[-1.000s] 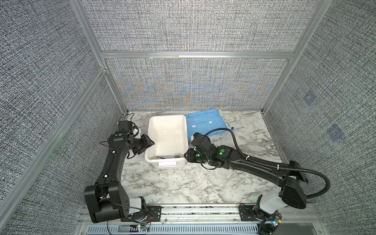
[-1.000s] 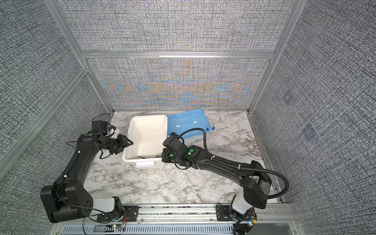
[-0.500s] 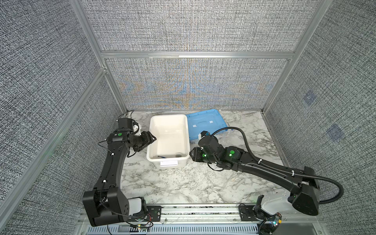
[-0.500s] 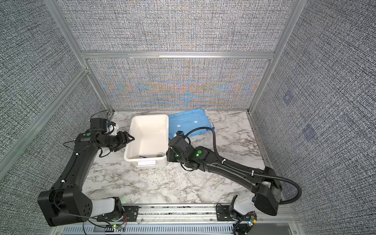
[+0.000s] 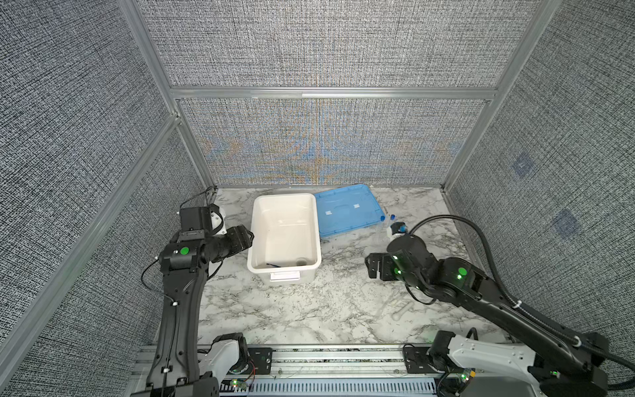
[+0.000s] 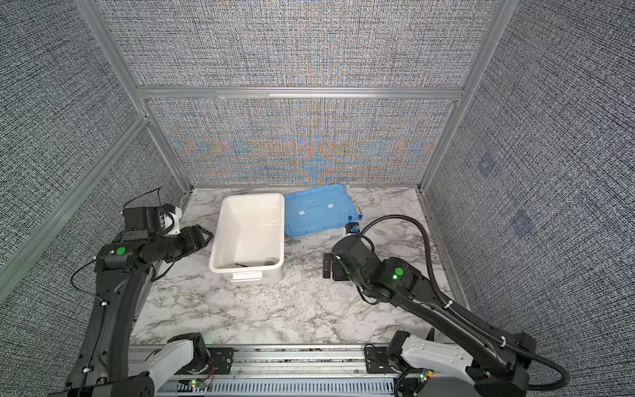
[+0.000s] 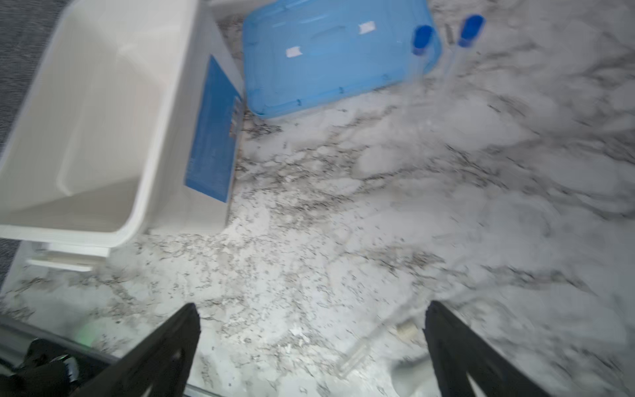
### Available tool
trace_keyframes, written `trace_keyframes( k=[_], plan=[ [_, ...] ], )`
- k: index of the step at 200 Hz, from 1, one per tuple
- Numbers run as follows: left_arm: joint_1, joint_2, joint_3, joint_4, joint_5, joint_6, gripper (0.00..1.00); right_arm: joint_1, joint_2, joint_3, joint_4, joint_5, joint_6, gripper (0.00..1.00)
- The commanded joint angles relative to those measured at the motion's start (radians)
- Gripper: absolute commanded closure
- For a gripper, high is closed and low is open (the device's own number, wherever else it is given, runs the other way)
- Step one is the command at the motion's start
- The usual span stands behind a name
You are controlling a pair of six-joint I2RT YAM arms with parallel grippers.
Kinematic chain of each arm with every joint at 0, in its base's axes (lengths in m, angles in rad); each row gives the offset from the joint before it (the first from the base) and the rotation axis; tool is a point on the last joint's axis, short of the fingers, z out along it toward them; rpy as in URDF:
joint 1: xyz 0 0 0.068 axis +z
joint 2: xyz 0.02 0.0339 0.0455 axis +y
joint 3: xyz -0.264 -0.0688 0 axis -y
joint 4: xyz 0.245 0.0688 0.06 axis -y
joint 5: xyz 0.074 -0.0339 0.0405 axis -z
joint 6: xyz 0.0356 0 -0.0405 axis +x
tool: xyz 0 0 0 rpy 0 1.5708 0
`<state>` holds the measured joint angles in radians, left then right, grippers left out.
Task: Organize the chemistry lab equipment
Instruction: 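Move the right gripper back toward the robot over the white rod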
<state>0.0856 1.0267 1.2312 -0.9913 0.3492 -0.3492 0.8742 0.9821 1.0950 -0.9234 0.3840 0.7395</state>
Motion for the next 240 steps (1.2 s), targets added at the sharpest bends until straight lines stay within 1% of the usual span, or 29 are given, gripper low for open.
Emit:
trace_keyframes(
  k=[1,10,25,37,48,57,61,66,80,95,108,112,121,146,179,240],
  plan=[
    [-0.001,-0.028,-0.020,0.013,0.027,0.033,0.24,-0.048,-0.074,-0.062,-0.189,0.032,0.162,0.01],
    [0.000,-0.039,-0.041,0.029,0.030,0.034,0.24,-0.070,-0.113,-0.092,-0.209,0.010,0.210,0.01],
    [0.000,-0.049,-0.068,0.053,0.019,0.033,0.24,-0.098,-0.169,-0.173,-0.245,-0.018,0.356,0.03],
    [-0.001,-0.051,-0.091,0.074,0.001,0.031,0.24,-0.114,-0.207,-0.220,-0.295,-0.025,0.483,0.12],
    [-0.001,-0.054,-0.115,0.095,-0.019,0.027,0.24,-0.125,-0.244,-0.267,-0.343,-0.026,0.615,0.25],
    [0.000,-0.055,-0.140,0.118,-0.030,0.022,0.24,-0.136,-0.270,-0.308,-0.349,-0.035,0.656,0.31],
    [-0.001,-0.054,-0.150,0.126,-0.035,0.021,0.24,-0.141,-0.272,-0.326,-0.340,-0.044,0.660,0.32],
    [-0.001,-0.054,-0.159,0.135,-0.040,0.019,0.24,-0.148,-0.309,-0.346,-0.325,-0.056,0.658,0.33],
    [0.000,-0.051,-0.181,0.154,-0.049,0.021,0.24,-0.166,-0.330,-0.391,-0.281,-0.090,0.653,0.40],
    [-0.001,-0.045,-0.194,0.174,-0.063,0.027,0.24,-0.188,-0.318,-0.419,-0.220,-0.131,0.620,0.42],
    [-0.001,-0.040,-0.201,0.191,-0.073,0.029,0.24,-0.207,-0.284,-0.426,-0.177,-0.166,0.588,0.45],
    [0.000,-0.040,-0.203,0.195,-0.076,0.029,0.24,-0.212,-0.237,-0.426,-0.165,-0.178,0.579,0.45],
    [-0.001,-0.036,-0.207,0.201,-0.074,0.028,0.24,-0.222,-0.182,-0.420,-0.139,-0.202,0.562,0.45],
    [-0.001,-0.040,-0.233,0.215,-0.068,0.024,0.24,-0.238,-0.060,-0.416,-0.096,-0.240,0.561,0.52],
    [0.000,-0.050,-0.251,0.219,-0.086,0.024,0.24,-0.245,0.028,-0.444,-0.006,-0.293,0.549,0.53],
    [-0.001,-0.050,-0.256,0.222,-0.082,0.023,0.24,-0.248,0.174,-0.481,0.065,-0.361,0.554,0.54]
  ],
)
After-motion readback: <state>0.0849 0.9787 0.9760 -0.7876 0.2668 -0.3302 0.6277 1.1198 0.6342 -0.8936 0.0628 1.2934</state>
